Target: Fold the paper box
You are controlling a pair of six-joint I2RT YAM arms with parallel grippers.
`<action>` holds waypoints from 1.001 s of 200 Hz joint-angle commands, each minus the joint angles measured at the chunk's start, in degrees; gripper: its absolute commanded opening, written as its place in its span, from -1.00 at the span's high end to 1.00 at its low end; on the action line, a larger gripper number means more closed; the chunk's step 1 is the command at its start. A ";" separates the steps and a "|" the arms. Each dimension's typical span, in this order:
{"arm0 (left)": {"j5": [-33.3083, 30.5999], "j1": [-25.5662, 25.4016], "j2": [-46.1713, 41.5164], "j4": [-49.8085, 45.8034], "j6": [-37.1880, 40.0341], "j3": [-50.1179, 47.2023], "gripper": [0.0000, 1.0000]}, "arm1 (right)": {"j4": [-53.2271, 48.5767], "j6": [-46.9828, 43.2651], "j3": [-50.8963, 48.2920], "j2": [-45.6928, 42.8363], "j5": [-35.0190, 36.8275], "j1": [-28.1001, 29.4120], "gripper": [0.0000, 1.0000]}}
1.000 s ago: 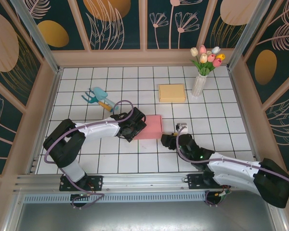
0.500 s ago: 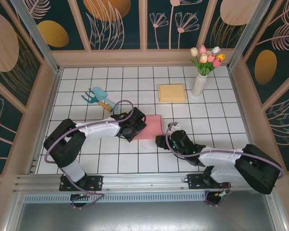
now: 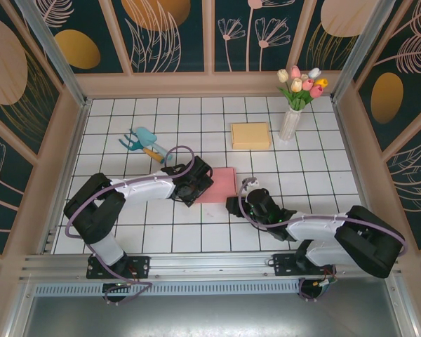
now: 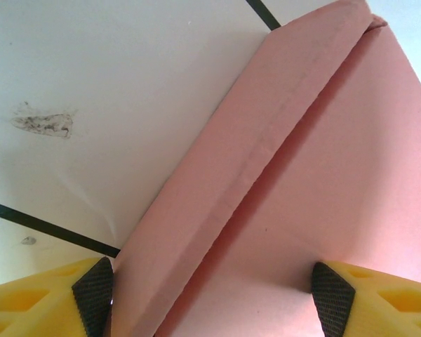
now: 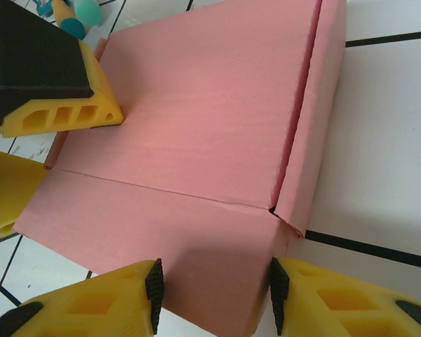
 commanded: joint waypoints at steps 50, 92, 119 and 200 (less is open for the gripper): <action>-1.31 1.00 4.53 -7.58 0.77 -2.65 -0.53 | 3.65 -2.16 -1.11 2.43 2.00 -0.03 0.09; -1.24 1.13 4.83 -7.57 0.88 -2.58 -0.53 | 0.82 -2.07 -0.68 1.29 4.54 0.75 0.08; -1.19 1.07 4.82 -7.58 0.86 -2.51 -0.53 | 0.02 -2.07 -0.20 0.72 5.14 1.34 0.08; -1.19 1.13 4.52 -7.83 0.95 -2.49 -0.53 | 3.54 -2.52 -0.60 3.98 4.71 1.38 0.17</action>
